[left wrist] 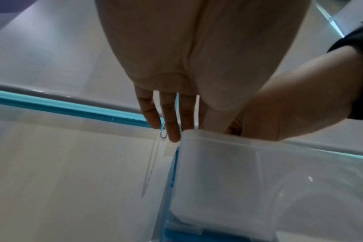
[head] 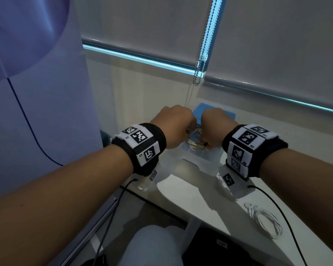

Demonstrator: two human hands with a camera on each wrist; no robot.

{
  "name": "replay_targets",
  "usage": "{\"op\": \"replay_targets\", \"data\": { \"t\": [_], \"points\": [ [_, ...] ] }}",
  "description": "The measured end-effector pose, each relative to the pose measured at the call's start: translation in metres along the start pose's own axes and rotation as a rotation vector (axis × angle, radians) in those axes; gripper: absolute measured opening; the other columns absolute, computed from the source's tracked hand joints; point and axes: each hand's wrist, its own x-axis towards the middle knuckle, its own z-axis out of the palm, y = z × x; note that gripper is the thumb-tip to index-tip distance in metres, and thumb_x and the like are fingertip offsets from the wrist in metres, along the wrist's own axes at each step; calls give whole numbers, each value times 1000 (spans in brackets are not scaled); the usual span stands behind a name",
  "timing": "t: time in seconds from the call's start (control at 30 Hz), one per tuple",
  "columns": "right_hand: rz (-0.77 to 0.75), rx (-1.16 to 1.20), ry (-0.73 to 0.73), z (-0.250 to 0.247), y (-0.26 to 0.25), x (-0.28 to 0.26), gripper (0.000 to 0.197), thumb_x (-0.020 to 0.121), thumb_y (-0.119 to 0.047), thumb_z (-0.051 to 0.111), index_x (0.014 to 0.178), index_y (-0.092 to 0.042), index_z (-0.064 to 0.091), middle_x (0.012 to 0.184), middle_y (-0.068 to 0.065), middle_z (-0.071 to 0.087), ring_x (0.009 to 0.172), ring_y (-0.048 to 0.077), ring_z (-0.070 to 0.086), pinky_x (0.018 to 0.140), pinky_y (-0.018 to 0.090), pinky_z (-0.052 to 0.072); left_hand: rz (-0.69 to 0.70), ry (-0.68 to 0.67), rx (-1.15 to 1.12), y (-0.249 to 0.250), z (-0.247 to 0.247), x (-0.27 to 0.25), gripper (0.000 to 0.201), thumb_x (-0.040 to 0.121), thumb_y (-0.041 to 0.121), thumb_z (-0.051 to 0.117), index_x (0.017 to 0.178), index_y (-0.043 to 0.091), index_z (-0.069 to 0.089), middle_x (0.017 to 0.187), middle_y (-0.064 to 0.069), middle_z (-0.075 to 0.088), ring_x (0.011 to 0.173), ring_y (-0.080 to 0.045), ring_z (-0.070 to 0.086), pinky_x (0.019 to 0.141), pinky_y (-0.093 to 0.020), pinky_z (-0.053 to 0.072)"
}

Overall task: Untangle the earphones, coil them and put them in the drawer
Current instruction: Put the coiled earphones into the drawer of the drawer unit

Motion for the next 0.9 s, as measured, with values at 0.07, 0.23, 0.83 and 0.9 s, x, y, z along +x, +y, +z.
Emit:
{"op": "replay_targets", "data": {
  "t": [0.07, 0.23, 0.83, 0.9],
  "points": [
    [-8, -5, 2, 1, 1, 0, 42, 84, -10, 78, 65, -10, 40, 65, 3, 45, 54, 13, 41, 44, 24, 29, 46, -28, 74, 0, 1, 1, 23, 98, 18, 59, 114, 27, 73, 115, 1, 68, 107, -25, 58, 85, -35, 37],
    [-33, 63, 26, 5, 10, -1, 33, 86, -21, 76, 65, -11, 52, 67, 2, 52, 66, 18, 54, 54, 26, 43, 29, -206, 154, 4, 3, 1, 21, 103, 23, 45, 92, 25, 63, 107, -1, 65, 101, -24, 46, 83, -38, 27],
    [-391, -33, 105, 8, 28, -10, 7, 87, -30, 72, 86, -26, 78, 81, 0, 67, 77, 26, 66, 65, 36, 56, -10, -223, -20, 1, 4, 5, 29, 88, 31, 70, 114, 20, 68, 106, -4, 68, 94, -29, 66, 84, -40, 54],
    [-392, -93, 137, 9, 30, -8, 9, 89, -26, 69, 84, -23, 76, 75, -1, 60, 76, 27, 64, 60, 33, 49, 14, -196, -27, -1, 4, 4, 36, 86, 31, 73, 120, 21, 65, 113, -3, 66, 97, -27, 64, 85, -39, 53]
  ]
}}
